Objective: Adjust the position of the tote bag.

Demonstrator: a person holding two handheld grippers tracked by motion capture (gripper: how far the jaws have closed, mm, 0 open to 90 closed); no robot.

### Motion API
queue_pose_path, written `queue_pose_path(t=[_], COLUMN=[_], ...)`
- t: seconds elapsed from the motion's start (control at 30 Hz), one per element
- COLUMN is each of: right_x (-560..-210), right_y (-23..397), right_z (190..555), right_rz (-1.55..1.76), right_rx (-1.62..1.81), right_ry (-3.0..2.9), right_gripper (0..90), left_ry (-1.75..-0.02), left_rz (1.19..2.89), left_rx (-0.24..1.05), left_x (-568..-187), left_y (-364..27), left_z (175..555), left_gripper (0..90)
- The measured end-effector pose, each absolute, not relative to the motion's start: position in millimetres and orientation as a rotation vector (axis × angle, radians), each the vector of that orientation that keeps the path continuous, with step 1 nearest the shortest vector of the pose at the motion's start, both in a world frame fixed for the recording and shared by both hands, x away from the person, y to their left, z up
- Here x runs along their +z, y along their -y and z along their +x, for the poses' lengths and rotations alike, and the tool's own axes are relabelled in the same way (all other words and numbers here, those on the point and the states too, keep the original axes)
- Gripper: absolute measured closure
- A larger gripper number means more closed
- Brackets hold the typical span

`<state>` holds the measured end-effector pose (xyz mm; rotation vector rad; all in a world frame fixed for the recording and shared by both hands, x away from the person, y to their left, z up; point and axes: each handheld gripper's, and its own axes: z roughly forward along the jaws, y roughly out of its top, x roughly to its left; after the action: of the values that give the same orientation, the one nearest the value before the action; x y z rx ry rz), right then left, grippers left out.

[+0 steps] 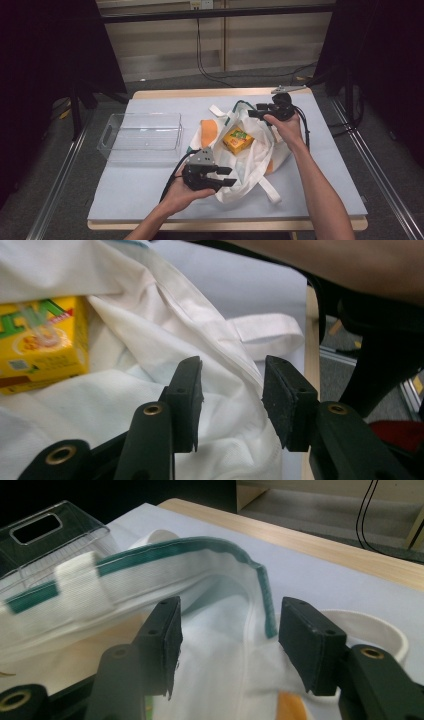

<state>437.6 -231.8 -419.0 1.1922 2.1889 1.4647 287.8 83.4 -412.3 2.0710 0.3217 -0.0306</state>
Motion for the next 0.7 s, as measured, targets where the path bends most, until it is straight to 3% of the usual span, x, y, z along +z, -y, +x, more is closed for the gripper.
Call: queue_pose_path(t=[0.13,0.2,0.37,0.7], right_x=[-415.7,-416.0,-422.8,-437.1], right_y=[238.9,242.3,250.1,257.1], right_z=[417.5,407.6,390.8,361.6], right_rz=[1.167,1.169,1.189,1.204], right_rx=[1.473,1.475,1.454,1.393], right_ry=[-2.189,-2.183,-2.216,-2.250], right_gripper=[31.1,18.1,20.1,20.9], left_ry=[-0.349,-0.362,-0.386,-0.510], left_rz=[2.030,2.015,2.003,1.971], left_rx=[0.007,0.015,0.029,0.107], left_x=[-399.2,-395.8,-394.2,-385.2], left_y=[-93.6,-98.0,-104.8,-118.2], left_z=[295.0,298.9,307.8,333.1], left_gripper=[54.7,53.9,53.7,45.1])
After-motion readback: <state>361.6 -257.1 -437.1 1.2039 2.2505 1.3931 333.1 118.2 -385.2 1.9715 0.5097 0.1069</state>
